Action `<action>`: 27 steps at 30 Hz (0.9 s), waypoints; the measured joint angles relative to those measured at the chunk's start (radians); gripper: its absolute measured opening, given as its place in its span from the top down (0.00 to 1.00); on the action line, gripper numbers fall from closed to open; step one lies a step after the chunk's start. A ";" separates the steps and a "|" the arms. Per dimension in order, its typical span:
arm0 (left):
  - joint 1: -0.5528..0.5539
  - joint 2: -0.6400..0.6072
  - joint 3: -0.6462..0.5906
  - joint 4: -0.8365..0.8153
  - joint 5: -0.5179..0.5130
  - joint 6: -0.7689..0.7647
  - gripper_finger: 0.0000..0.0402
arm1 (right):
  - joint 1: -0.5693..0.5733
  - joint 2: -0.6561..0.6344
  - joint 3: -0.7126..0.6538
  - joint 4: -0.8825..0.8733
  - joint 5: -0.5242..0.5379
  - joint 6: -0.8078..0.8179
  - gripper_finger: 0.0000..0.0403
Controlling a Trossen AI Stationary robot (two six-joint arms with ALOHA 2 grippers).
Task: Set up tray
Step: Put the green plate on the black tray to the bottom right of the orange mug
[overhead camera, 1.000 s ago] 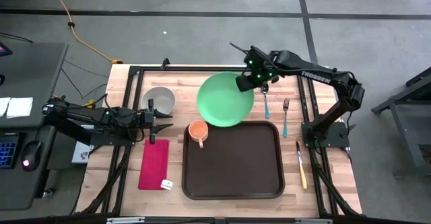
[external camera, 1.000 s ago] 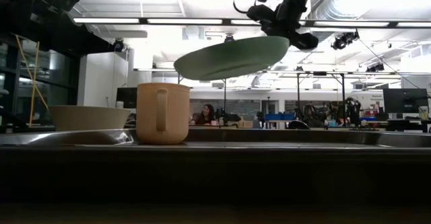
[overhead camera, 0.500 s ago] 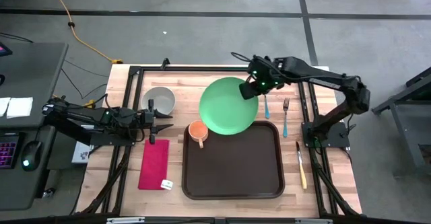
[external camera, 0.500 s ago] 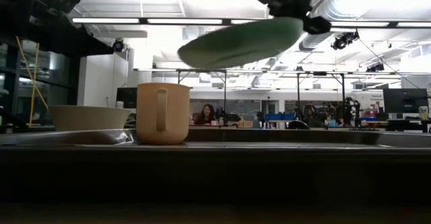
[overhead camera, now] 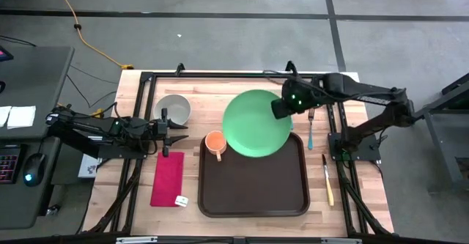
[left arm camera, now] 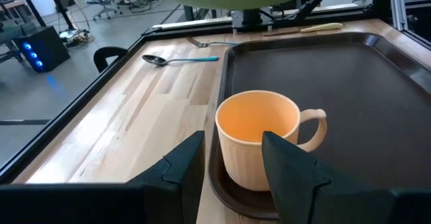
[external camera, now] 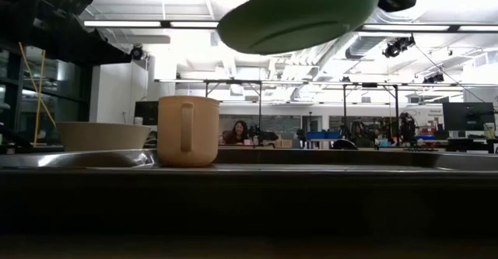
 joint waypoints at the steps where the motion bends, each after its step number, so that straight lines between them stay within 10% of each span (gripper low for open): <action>1: 0.000 0.000 0.000 0.003 0.000 0.000 0.55 | 0.019 0.000 0.000 0.000 0.008 0.016 1.00; 27: 0.000 0.000 0.000 0.004 0.018 -0.001 0.55 | 0.375 0.000 0.000 -0.059 0.159 0.445 1.00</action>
